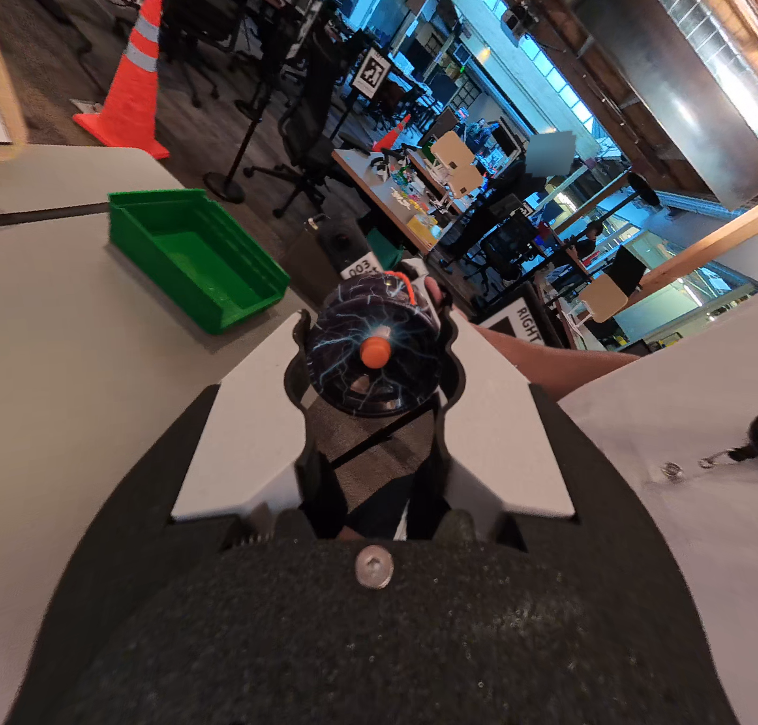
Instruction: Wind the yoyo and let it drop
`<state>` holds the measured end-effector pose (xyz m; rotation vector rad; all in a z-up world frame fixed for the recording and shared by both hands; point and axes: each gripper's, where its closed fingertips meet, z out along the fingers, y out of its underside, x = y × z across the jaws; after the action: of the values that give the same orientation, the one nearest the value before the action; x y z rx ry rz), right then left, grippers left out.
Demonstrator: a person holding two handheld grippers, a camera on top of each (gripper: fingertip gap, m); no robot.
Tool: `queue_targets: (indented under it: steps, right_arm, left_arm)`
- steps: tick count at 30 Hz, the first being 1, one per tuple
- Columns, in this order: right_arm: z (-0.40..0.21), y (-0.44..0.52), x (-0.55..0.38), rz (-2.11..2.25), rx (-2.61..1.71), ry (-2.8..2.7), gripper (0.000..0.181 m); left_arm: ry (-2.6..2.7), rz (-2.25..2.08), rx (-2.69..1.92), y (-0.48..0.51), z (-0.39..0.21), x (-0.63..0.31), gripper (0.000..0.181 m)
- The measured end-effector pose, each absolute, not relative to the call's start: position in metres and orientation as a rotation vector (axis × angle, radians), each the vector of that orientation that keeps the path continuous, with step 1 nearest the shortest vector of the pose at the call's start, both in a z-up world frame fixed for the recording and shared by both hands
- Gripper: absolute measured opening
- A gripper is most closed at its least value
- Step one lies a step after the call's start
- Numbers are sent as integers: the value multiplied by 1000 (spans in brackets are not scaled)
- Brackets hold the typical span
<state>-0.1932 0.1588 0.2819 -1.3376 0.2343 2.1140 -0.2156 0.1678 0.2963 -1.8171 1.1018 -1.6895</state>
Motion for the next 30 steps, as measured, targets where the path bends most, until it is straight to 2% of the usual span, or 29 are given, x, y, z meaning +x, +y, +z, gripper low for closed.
queue_targets:
  steps: [6,13,19,22,25,30]
  right_arm:
    - [303,65,-180,2169,-1232,159,28]
    - [321,-8,-174,2213,-1193,159,26]
    - [329,-33,-182,2216,-1200,122,26]
    - [331,-34,-191,2196,-1223,95,20]
    - [331,-31,-203,2184,-1253,101,24]
    - [334,-23,-225,2168,-1268,98,18]
  left_arm:
    - [1122,-1669,-1791,57,308,-186,59]
    - [1155,-1625,-1786,-21,315,-179,60]
    - [1158,-1610,-1745,-39,325,-188,60]
    - [1157,-1610,-1725,-38,328,-198,59]
    - [1156,-1618,-1714,-34,330,-210,60]
    - [1172,-1615,-1694,-27,332,-233,60]
